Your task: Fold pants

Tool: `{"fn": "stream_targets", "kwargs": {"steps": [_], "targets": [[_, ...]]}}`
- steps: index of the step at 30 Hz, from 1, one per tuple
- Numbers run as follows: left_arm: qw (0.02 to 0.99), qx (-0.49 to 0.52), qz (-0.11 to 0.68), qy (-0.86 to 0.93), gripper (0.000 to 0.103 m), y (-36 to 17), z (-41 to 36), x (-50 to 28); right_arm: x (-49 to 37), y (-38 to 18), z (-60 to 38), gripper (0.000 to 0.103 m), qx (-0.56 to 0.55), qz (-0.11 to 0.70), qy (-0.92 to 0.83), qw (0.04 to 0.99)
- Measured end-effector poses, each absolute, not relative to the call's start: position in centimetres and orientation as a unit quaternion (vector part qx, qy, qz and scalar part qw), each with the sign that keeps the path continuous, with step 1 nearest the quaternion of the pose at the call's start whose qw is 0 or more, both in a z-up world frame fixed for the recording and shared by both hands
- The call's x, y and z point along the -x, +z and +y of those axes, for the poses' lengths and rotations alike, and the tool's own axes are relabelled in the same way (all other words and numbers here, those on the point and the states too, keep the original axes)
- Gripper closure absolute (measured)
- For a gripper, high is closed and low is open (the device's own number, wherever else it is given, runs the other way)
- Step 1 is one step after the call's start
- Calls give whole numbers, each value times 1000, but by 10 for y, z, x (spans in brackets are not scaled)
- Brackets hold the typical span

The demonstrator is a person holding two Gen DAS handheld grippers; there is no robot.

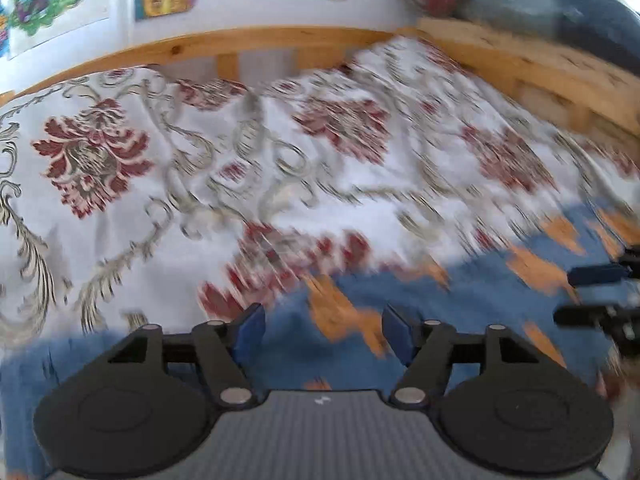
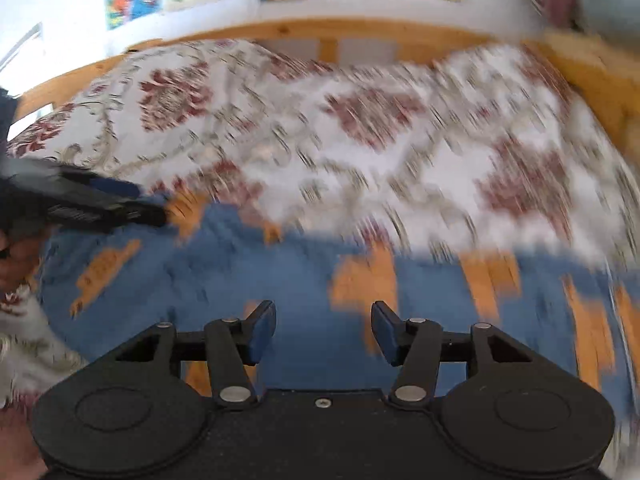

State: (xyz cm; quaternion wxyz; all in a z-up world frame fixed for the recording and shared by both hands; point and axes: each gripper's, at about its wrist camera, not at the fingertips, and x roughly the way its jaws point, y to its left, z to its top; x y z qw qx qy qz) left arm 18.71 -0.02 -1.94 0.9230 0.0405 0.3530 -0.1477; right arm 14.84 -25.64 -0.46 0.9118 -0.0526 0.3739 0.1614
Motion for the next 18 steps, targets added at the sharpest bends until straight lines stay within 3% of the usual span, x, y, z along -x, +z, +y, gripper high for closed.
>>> {"fn": "stream_targets", "kwargs": {"steps": [5, 6, 8, 11, 18], "targets": [[896, -122, 405, -136, 27, -43, -15, -158, -136, -13, -299, 45, -29, 416, 124, 900], [897, -129, 403, -129, 22, -41, -14, -154, -135, -7, -306, 30, -33, 418, 110, 901], [892, -129, 419, -111, 19, -34, -16, -157, -126, 6, -325, 14, -51, 400, 77, 912], [895, -117, 415, -114, 17, -13, -24, -163, -108, 23, -365, 5, -99, 365, 30, 925], [890, -171, 348, -240, 6, 33, -134, -197, -104, 23, -422, 12, -193, 308, -40, 931]]}}
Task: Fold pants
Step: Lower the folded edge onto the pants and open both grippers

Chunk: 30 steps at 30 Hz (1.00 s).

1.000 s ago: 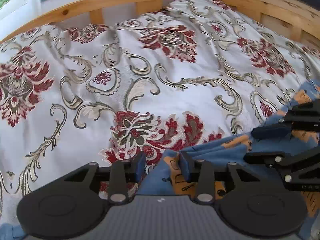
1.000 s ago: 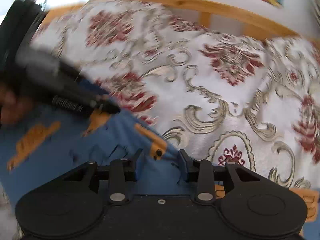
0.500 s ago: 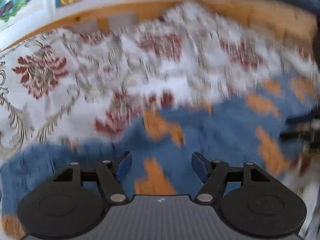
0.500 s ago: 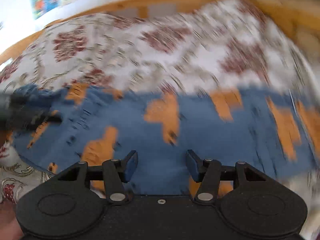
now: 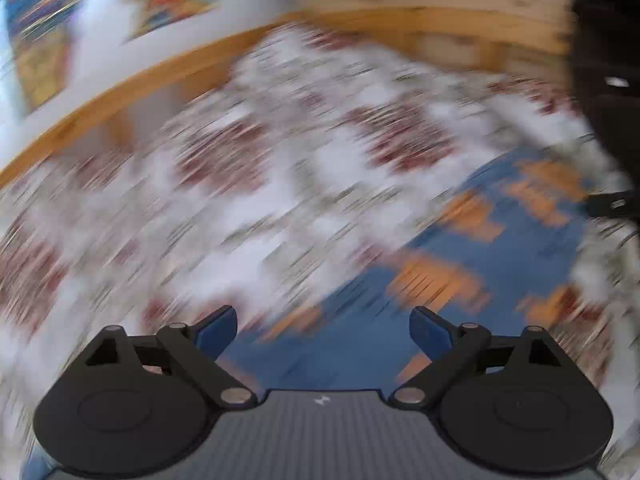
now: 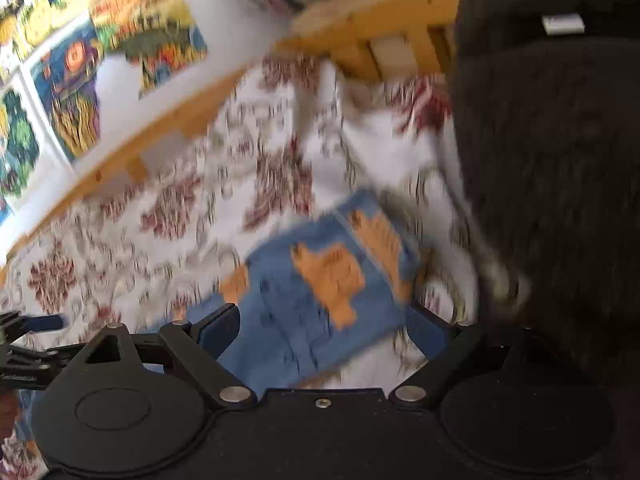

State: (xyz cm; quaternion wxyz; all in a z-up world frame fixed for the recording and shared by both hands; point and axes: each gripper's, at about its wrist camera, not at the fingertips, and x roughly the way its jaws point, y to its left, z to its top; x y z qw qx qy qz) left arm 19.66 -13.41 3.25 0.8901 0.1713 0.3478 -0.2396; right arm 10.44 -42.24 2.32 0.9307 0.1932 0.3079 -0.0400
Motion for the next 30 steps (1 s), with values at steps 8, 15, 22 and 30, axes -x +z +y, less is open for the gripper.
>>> {"fn": "stream_targets", "kwargs": {"steps": [8, 15, 22, 30], "targets": [[814, -197, 335, -432, 5, 42, -293, -265, -115, 11, -445, 30, -207, 292, -78, 930], [777, -210, 355, -475, 9, 18, -364, -315, -127, -4, -437, 31, -156, 289, -91, 940], [718, -194, 409, -529, 52, -6, -371, -329, -129, -8, -446, 56, -162, 280, -114, 939], [709, -176, 446, -518, 56, -17, -372, -343, -131, -10, -448, 79, -158, 285, -150, 934]]}}
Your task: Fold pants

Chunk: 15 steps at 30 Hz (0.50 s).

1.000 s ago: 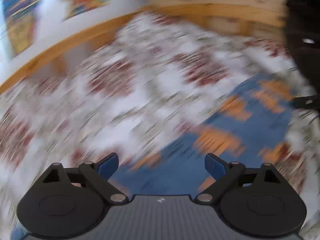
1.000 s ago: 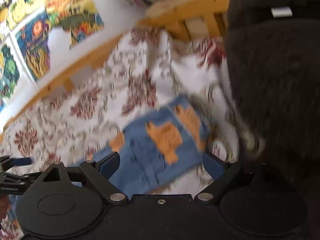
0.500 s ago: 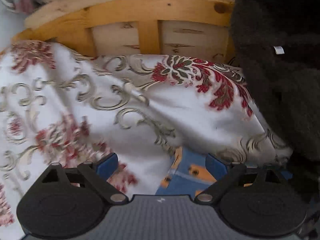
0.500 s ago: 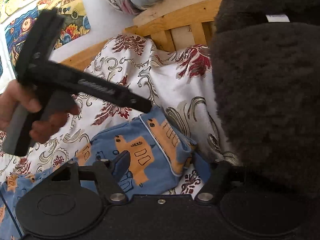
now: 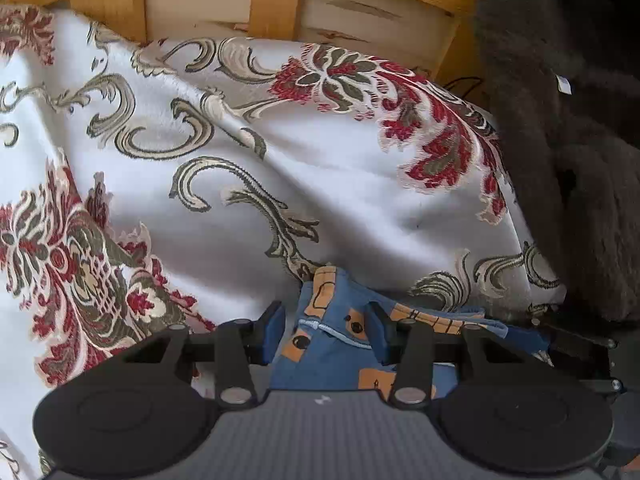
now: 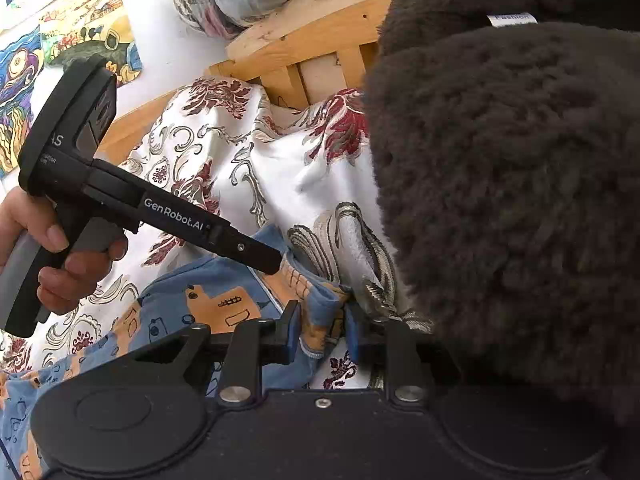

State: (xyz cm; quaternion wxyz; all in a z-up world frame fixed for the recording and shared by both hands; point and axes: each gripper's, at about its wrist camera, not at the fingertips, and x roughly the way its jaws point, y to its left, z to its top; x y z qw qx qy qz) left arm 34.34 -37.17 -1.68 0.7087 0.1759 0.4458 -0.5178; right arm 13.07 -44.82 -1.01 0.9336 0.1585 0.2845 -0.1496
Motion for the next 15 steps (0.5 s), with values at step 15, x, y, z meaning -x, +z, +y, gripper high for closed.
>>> {"fn": "stream_targets", "kwargs": {"steps": [15], "targets": [[761, -175, 403, -477, 88, -8, -363, -307, -127, -8, -438, 93, -123, 264, -133, 947]]}}
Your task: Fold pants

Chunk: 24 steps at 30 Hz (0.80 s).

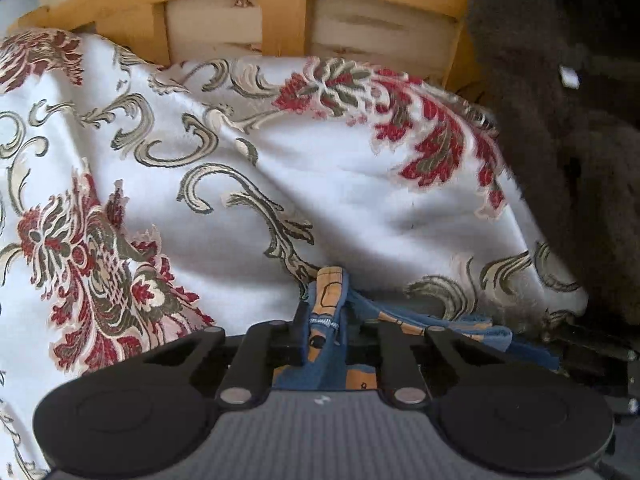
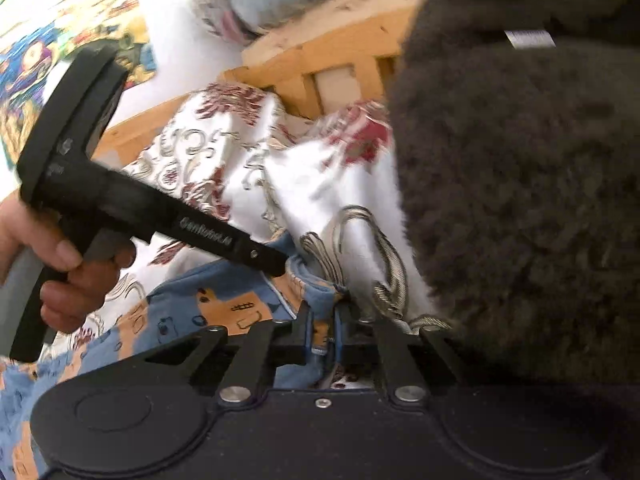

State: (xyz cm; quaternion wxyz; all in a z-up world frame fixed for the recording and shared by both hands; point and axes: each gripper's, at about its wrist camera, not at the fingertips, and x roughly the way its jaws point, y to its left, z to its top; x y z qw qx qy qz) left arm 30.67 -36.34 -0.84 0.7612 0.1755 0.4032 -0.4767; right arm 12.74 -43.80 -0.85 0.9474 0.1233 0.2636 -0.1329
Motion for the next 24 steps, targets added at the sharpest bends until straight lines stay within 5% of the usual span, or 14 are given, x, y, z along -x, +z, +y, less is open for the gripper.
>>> {"fn": "stream_targets", "kwargs": {"steps": [10, 13, 15, 17, 24], "targets": [[787, -42, 357, -501, 86, 38, -252, -299, -98, 17, -368, 93, 47, 177, -20, 983], [803, 1, 367, -469, 74, 36, -203, -296, -90, 15, -338, 93, 103, 184, 32, 977], [809, 38, 389, -439, 46, 28, -173, -297, -86, 7, -315, 93, 150, 210, 73, 963], [816, 78, 415, -395, 32, 13, -137, -287, -80, -7, -294, 93, 191, 245, 118, 943], [782, 238, 464, -341, 32, -22, -65, -263, -82, -26, -275, 92, 210, 282, 142, 925]]}}
